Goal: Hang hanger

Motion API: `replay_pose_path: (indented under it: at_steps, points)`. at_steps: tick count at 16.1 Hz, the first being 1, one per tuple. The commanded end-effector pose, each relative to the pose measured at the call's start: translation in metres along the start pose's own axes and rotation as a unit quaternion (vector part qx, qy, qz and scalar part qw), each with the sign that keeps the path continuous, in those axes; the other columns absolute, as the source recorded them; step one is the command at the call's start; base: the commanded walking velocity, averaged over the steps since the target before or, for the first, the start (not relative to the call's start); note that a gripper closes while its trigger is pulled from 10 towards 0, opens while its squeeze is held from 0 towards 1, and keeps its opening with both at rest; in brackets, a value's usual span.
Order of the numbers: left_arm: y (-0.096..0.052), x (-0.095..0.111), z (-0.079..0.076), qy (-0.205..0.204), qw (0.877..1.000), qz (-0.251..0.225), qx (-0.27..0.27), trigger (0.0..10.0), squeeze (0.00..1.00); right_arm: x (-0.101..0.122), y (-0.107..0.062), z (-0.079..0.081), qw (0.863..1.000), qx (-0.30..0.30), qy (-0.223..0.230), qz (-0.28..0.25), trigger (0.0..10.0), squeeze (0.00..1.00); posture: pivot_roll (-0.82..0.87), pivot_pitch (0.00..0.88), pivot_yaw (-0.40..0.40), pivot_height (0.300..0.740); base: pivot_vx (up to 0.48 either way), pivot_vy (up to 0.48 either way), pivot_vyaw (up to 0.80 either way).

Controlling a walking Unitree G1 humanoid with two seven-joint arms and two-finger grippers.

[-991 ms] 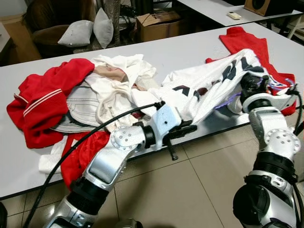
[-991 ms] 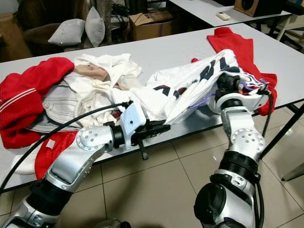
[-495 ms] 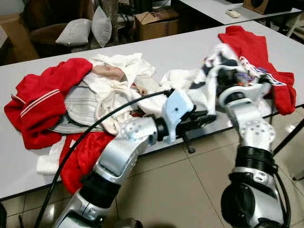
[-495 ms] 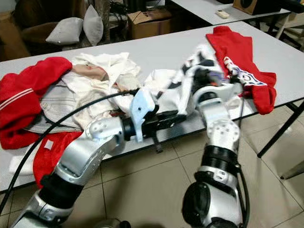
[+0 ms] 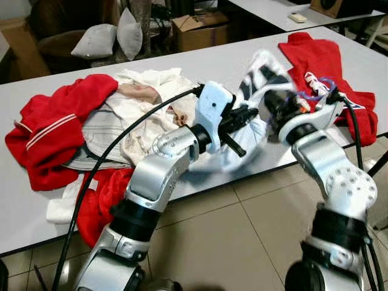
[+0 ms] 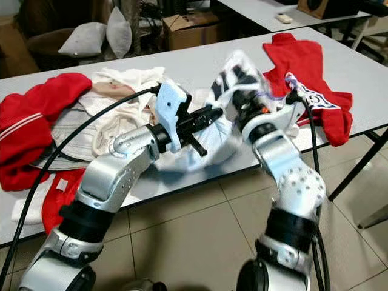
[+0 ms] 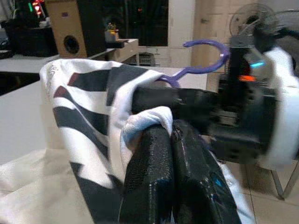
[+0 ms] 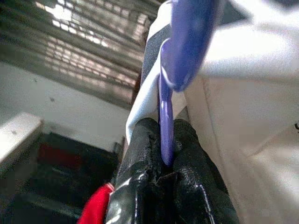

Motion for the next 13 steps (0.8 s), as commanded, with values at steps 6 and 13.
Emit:
replay_pose_path:
  at_steps: [6, 13]
  points:
    - [-0.006, -0.011, 0.013, 0.015, 0.998, 0.051, 0.021, 10.0, 1.00, 0.000, -0.026, 0.006, 1.000, -0.006, -0.023, 0.013, 10.0, 0.00, 0.06, 0.000, 0.078, 0.740, 0.000, 0.000, 0.10]
    - [-0.028, 0.009, 0.008, -0.049, 0.998, 0.011, -0.026, 10.0, 1.00, 0.019, -0.043, -0.002, 0.997, -0.032, -0.064, -0.002, 10.0, 0.00, 0.08, 0.000, 0.077, 0.740, 0.000, 0.000, 0.80]
Point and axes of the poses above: a point about 5 cm out from each wrist's last joint towards the gripper, its own y axis pointing out of the wrist towards the gripper, its own x axis along the axis of the wrist's last joint, z = x × y, the point moved 2 cm from there along y, pointing out of the wrist towards the gripper, and after that the axes turned 10 degrees about -y, right-handed, at the moved point
